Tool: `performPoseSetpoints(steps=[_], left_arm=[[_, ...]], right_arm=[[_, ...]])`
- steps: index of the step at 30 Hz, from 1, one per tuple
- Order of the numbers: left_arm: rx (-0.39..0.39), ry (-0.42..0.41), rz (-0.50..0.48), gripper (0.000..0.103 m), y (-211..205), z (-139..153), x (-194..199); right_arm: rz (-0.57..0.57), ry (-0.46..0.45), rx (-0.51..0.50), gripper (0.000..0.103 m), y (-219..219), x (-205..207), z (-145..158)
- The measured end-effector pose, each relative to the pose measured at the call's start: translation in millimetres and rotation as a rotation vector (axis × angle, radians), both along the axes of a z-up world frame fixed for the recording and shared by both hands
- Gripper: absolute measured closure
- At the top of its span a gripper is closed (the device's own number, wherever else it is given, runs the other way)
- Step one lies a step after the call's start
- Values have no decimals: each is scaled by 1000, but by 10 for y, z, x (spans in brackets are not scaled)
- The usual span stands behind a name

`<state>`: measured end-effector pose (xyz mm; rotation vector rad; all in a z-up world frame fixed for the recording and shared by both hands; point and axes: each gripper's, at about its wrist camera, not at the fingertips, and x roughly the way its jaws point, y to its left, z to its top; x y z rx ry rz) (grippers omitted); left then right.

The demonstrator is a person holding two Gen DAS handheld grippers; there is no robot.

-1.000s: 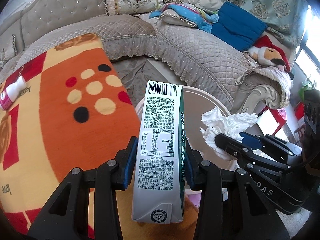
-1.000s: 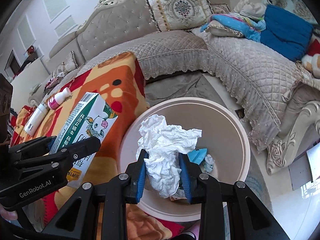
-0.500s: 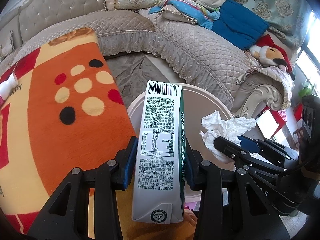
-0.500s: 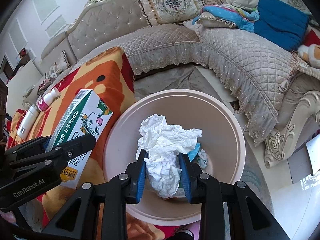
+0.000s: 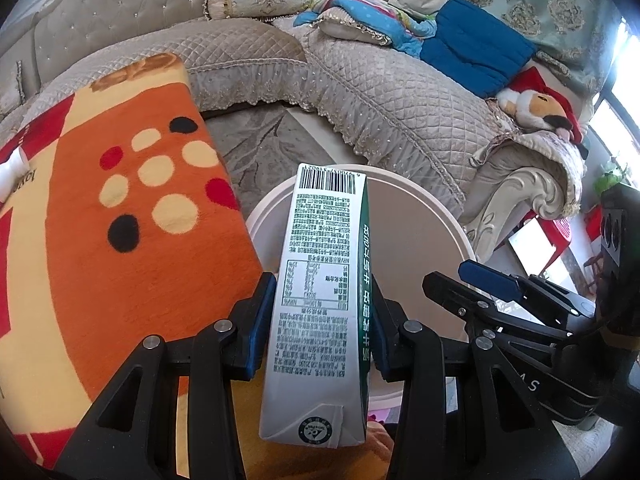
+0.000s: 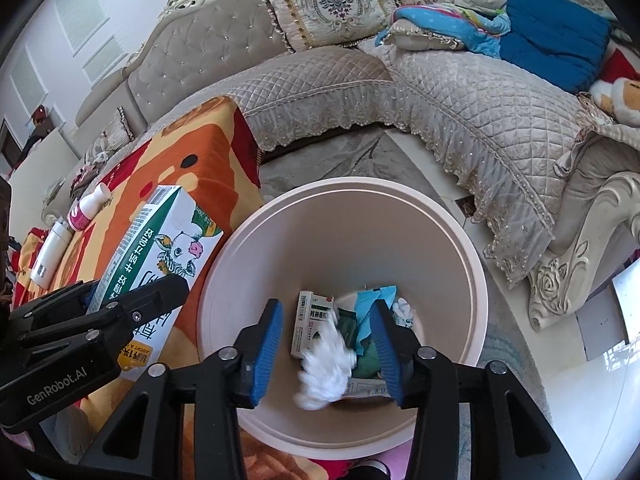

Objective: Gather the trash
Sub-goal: 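Open the right tool to drop the tissue while the left tool drops the carton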

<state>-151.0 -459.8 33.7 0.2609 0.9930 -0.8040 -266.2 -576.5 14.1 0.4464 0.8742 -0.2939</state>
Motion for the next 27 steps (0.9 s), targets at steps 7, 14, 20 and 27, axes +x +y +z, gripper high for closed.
performPoseSetpoints(steps=[7, 14, 20, 27], left_arm=[[-30, 28, -6, 44, 36, 29, 18], [-38, 2, -5, 44, 89, 101, -35], [-45, -31, -3, 44, 185, 163, -114], [-82, -95, 26, 42, 426, 316, -233]], right_arm=[[-4, -7, -4, 57, 25, -49, 44], [-2, -17, -7, 57, 87, -82, 81], [-2, -25, -28, 57, 207, -118, 157], [-27, -78, -72, 33, 370, -220, 342]])
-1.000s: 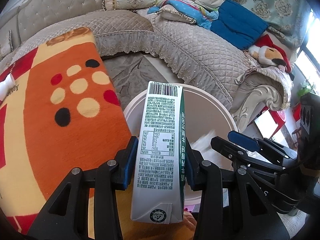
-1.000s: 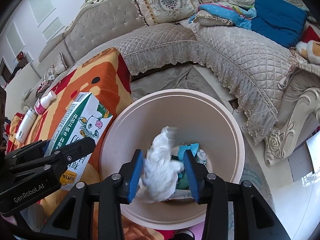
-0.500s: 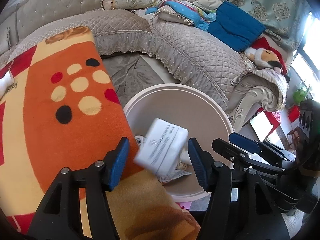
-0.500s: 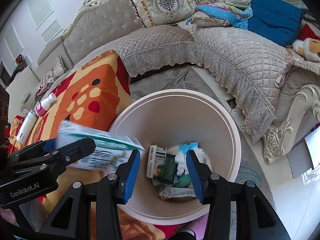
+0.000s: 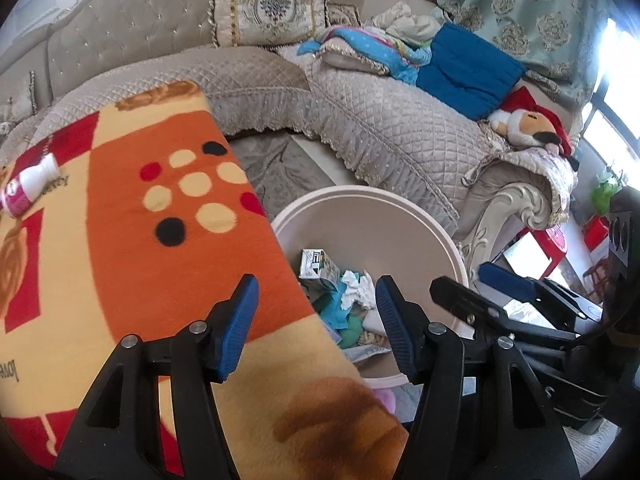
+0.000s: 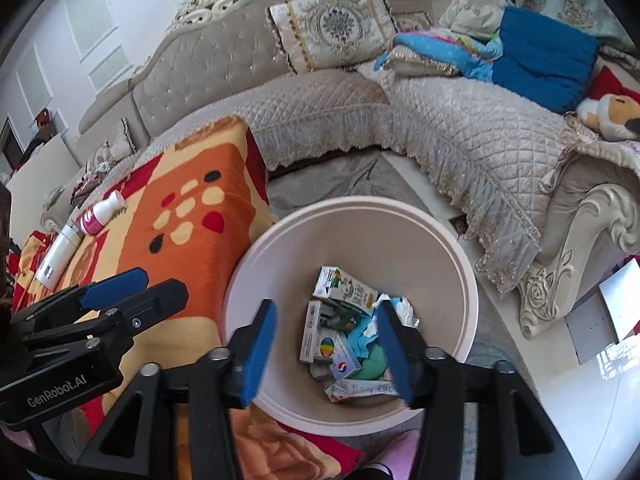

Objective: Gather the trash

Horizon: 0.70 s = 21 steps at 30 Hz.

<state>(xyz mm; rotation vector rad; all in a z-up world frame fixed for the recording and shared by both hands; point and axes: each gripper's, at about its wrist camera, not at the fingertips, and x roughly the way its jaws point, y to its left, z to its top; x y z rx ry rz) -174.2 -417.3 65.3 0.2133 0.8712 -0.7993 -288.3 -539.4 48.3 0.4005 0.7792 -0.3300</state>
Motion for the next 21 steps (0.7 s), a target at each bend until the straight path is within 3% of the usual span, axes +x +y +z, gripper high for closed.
performPoseSetpoints(steps=[2, 7, 19, 21], left_arm=[[-19, -22, 11, 35, 104, 65, -27], [-57, -54, 28, 31, 314, 197, -112], [-148, -185, 106, 31, 942, 515, -316], [-166, -196, 105, 31, 1009, 552, -347]], right_arm=[[-6, -7, -22, 31, 66, -34, 55], [-18, -36, -50, 31, 222, -145, 195], [-103, -103, -162, 25, 510, -462, 562], [-125, -131, -181, 20, 569, -545, 631]])
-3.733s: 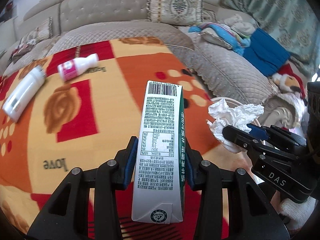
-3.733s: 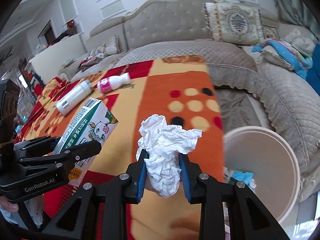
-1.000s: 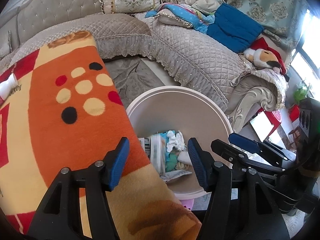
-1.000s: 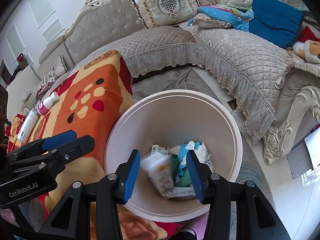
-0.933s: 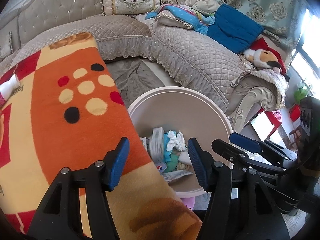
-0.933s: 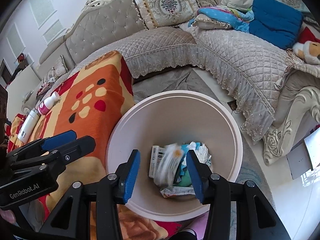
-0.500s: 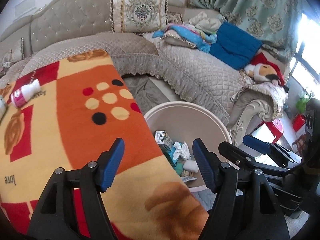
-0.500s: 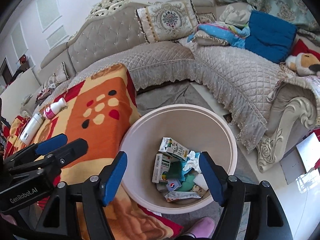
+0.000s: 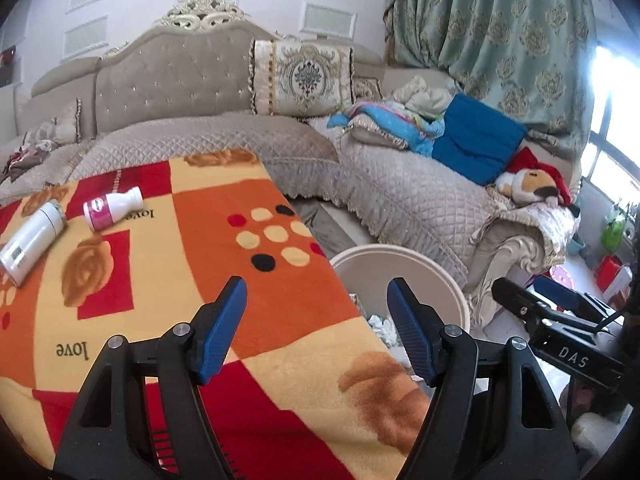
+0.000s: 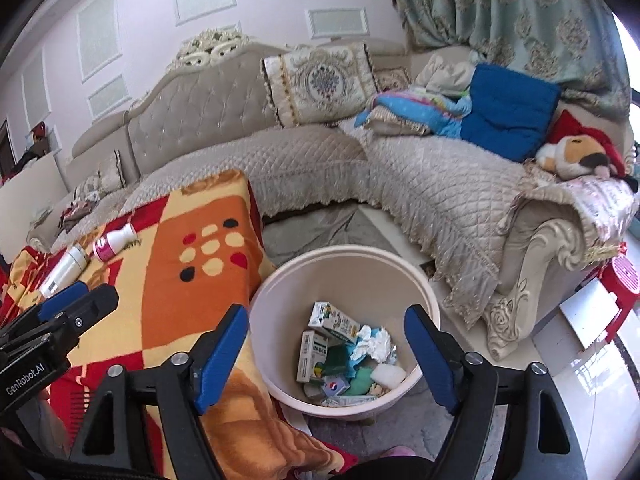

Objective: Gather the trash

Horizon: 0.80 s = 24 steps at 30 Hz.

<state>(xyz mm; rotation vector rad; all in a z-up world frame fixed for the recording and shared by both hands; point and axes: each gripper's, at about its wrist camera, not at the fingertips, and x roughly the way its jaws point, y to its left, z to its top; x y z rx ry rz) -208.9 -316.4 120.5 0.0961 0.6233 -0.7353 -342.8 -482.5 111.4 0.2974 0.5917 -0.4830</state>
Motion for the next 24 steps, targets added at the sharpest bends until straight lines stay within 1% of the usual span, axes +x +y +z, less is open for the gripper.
performPoseSetpoints(steps=[3, 5, 10, 11, 12, 14, 18, 24], left_arm=[[-29, -26, 9, 31, 98, 49, -63], [-41, -37, 13, 31, 145, 82, -102], [-61, -57, 0, 31, 227, 140, -207], [-65, -62, -1, 31, 240, 149, -226], [-67, -64, -2, 31, 254, 154, -239], [-73, -67, -3, 31, 277, 171, -258], [-89, -66, 5, 31, 338, 196, -258], [-90, -71, 17, 31, 389, 196, -282]], right_arm=[[-32, -48, -39, 18, 88, -121, 108], [-39, -60, -51, 15, 133, -162, 158], [-48, -85, -64, 14, 238, -243, 209], [-50, -87, -72, 12, 261, -254, 214], [-53, -89, -79, 7, 284, -269, 216], [-54, -93, -87, 3, 330, -277, 227], [-52, -86, -94, 3, 386, -293, 246], [-50, -83, -99, 2, 427, -321, 263]])
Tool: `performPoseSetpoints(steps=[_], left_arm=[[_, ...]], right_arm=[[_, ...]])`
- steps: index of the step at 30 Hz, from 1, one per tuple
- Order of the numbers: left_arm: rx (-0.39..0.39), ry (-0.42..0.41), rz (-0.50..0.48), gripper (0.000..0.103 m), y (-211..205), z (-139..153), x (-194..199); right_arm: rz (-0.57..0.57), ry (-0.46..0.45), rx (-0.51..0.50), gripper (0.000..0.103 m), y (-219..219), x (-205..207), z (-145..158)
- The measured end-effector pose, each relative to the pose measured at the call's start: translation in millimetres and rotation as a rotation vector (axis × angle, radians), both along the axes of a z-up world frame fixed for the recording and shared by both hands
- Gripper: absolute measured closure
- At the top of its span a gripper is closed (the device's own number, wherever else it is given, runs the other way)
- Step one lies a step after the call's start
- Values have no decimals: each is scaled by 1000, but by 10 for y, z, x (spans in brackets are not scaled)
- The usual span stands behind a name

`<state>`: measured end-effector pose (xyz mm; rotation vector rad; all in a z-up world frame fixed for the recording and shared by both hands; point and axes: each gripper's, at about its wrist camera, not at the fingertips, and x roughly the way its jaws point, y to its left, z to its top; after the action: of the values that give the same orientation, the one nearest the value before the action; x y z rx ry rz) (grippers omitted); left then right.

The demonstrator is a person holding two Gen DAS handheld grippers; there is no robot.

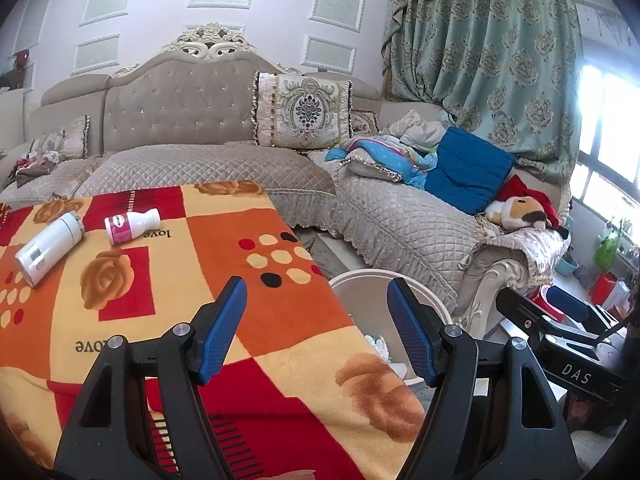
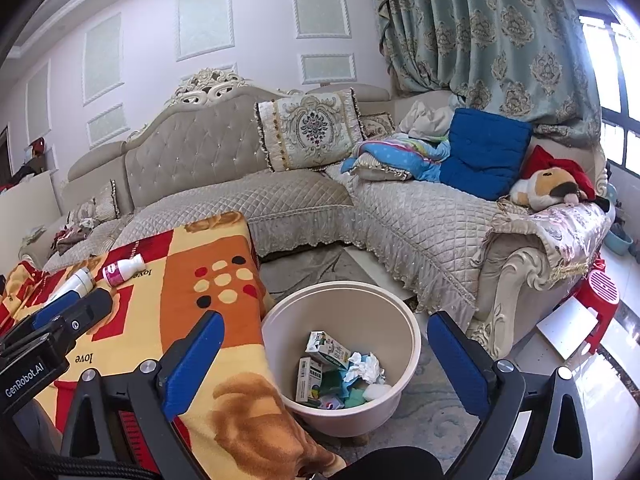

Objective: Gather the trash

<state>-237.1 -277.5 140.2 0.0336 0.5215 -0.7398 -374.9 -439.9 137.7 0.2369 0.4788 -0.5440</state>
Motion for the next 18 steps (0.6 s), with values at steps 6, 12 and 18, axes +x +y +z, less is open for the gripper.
performPoseSetpoints(steps=[6, 12, 18], left_arm=[[3, -10, 8, 31, 31, 5, -41], [6, -17, 11, 31, 30, 13, -52], [10, -26, 15, 31, 40, 39, -47]], right_arm=[[2, -1, -4, 2, 28, -26, 13], [1, -6, -2, 2, 32, -35, 25], [5, -6, -4, 2, 43, -32, 35]])
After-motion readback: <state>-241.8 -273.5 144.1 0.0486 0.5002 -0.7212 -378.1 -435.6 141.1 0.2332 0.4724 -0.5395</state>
